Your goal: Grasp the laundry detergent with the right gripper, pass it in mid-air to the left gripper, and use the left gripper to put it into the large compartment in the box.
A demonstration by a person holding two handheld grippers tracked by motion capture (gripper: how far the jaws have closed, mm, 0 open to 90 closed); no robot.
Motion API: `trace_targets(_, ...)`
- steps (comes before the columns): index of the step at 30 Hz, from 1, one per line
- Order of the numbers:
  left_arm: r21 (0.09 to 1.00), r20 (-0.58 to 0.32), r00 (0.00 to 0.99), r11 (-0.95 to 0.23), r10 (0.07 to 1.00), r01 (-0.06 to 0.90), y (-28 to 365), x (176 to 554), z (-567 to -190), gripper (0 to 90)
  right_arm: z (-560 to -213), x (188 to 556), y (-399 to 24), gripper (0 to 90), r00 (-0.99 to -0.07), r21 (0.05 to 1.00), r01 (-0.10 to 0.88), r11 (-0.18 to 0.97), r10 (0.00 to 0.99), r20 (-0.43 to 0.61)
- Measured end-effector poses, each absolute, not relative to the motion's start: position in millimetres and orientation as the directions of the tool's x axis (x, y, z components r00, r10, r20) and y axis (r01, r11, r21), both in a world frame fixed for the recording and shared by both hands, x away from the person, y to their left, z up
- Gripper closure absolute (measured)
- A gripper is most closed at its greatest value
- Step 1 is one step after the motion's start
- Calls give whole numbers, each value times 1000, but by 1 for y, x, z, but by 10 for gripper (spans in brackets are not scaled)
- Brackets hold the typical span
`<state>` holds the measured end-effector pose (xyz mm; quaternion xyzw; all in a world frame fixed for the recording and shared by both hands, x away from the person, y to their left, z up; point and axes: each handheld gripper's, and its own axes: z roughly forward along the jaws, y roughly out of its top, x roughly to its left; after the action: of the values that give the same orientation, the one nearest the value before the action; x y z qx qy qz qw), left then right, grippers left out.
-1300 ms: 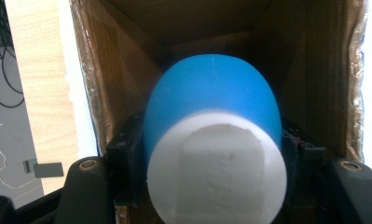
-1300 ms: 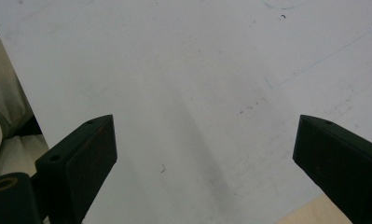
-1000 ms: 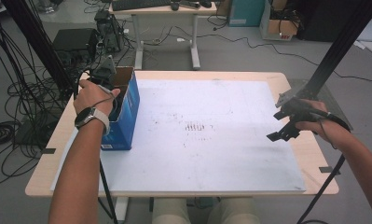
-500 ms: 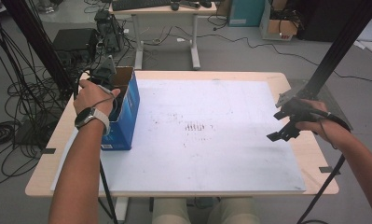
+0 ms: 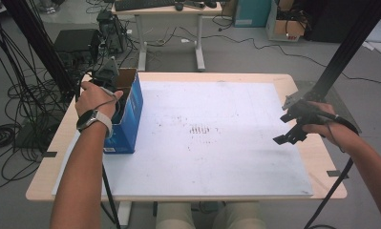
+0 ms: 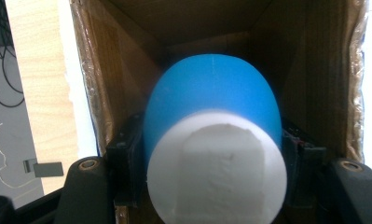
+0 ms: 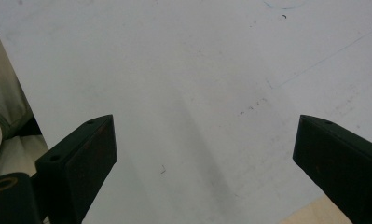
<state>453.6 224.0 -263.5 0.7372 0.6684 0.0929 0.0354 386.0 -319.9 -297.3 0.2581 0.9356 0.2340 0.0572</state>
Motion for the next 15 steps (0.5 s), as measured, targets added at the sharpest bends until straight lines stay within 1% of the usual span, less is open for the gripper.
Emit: trace_targets(15,178,89,90,-104,992,979,224,453,-264,374,-297,386,-319,61,-860,466,457,758,510,14)
